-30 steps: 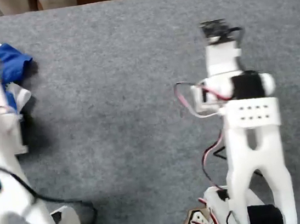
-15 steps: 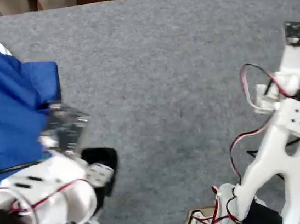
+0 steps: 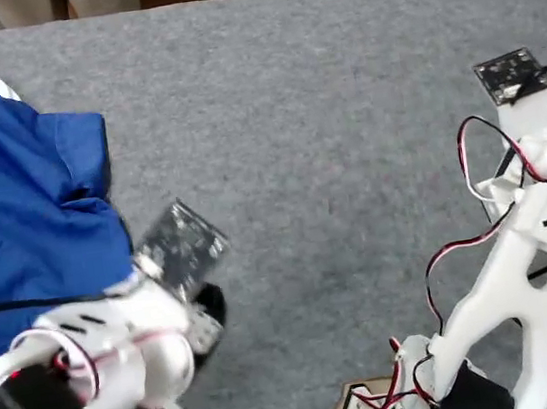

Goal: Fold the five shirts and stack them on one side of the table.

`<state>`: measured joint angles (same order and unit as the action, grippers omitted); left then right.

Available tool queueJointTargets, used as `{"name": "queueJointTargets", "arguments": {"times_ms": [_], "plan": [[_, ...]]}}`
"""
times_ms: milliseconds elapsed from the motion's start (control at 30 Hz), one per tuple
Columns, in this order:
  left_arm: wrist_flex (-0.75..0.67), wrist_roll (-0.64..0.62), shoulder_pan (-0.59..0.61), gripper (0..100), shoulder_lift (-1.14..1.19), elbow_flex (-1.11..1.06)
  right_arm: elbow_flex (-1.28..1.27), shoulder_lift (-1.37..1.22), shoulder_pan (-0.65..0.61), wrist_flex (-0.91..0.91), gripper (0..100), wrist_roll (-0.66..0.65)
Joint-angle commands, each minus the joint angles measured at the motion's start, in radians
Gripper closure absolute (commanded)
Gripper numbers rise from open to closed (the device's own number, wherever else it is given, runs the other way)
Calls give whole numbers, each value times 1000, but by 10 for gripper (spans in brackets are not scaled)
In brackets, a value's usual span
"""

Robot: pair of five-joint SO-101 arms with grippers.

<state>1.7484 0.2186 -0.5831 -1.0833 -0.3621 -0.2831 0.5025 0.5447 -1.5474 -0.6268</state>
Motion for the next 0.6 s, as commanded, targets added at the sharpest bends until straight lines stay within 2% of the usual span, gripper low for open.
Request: {"name": "queueJointTargets", "arguments": {"times_ms": [0,100,200,267,333,567], "plan": [[-69,138,497,835,8,-75,42,1,-70,-9,990,-8],[-288,189,872,718,10,-193,22,-1,-145,-9,990,-5],[-548,219,1074,685,28,-339,-12,-1,-229,0,990,-3],[-644,235,1132,689,70,-396,-31,-5,-288,6,990,-2],[-680,213,1171,688,134,-393,-39,-30,-341,9,990,-2],[-651,44,1266,692,513,-112,27,-242,-443,-17,990,34]]}}
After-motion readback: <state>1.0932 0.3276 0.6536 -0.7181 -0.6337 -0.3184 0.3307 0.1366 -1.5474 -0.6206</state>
